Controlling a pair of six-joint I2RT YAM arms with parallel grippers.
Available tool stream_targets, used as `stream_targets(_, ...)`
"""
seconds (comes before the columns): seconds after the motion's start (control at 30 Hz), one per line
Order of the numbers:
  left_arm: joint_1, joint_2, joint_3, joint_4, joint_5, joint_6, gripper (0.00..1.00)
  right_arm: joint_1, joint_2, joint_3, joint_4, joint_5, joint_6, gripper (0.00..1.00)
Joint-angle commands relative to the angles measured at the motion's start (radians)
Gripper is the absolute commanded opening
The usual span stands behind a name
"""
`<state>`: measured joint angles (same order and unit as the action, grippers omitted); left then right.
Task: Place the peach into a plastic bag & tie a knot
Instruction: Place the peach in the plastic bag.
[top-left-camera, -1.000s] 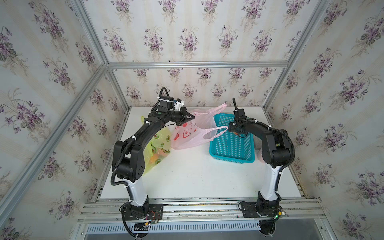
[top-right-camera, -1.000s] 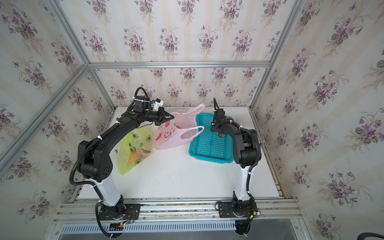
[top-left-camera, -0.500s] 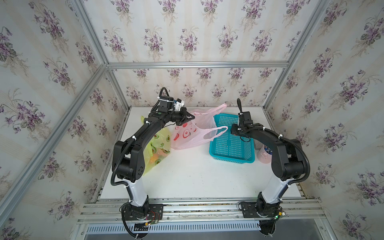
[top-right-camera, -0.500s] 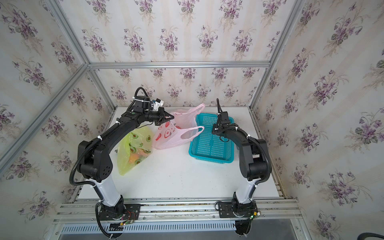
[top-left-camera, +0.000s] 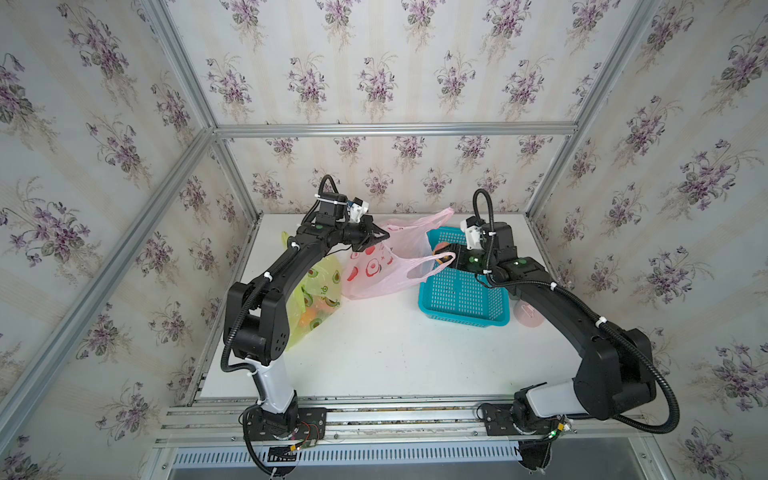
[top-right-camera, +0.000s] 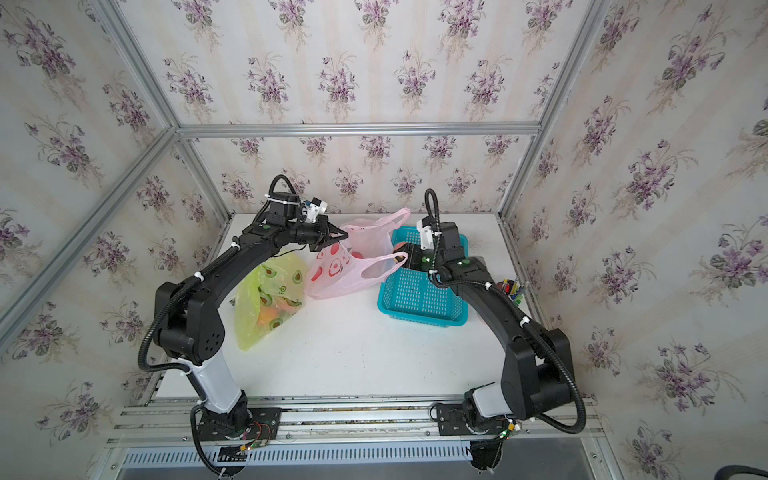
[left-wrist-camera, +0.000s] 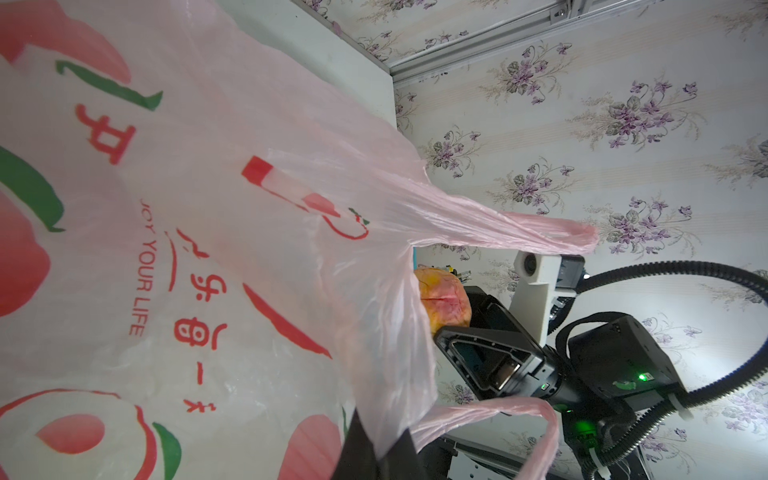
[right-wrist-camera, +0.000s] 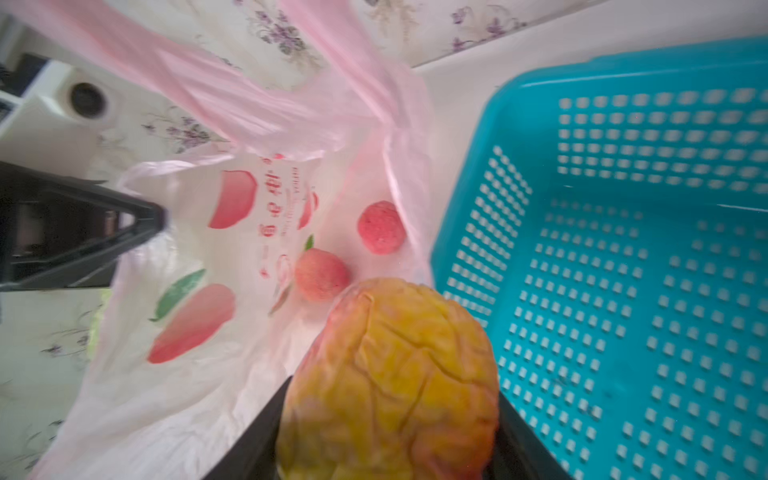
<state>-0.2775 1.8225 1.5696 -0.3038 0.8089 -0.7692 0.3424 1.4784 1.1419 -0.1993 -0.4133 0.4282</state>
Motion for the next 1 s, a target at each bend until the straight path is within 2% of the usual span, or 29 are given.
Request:
stream_targets(0.0, -0.002, -0.012, -0.005, 0.017, 0.004, -0.005, 0.00, 0.044, 0.085, 0.084, 0.049, -0.102, 0.057, 0.51)
stream_targets(0.1, -0.002, -0.016, -0.010, 0.017, 0.004, -0.004, 0.00, 0.056, 0.136, 0.127, 0.061, -0.114, 0.089, 0.76)
stream_targets(0.23, -0.002, -0.015, -0.006, 0.017, 0.009, -0.007, 0.00, 0.053, 0.108, 0.130, 0.047, -0.089, 0.073, 0.87)
stream_targets(0.37, -0.002, -0.015, 0.001, 0.017, 0.010, -0.007, 0.00, 0.021, 0.027, 0.090, -0.006, -0.052, 0.037, 0.87)
stream_targets(0.5, -0.001, -0.011, 0.012, 0.017, 0.011, -0.008, 0.00, -0.044, -0.120, -0.004, -0.065, -0.032, -0.007, 0.84)
stream_targets(0.67, 0.000, -0.006, 0.015, 0.017, 0.012, -0.009, 0.00, -0.135, -0.309, -0.104, -0.140, -0.047, -0.057, 0.72)
stream_targets(0.8, -0.001, -0.002, 0.012, 0.017, 0.009, -0.009, 0.00, -0.141, -0.442, -0.152, -0.141, -0.156, -0.095, 0.62)
stream_targets(0.97, 0.000, 0.000, 0.007, 0.017, 0.009, -0.009, 0.00, -0.141, -0.541, -0.203, -0.110, -0.270, -0.139, 0.62)
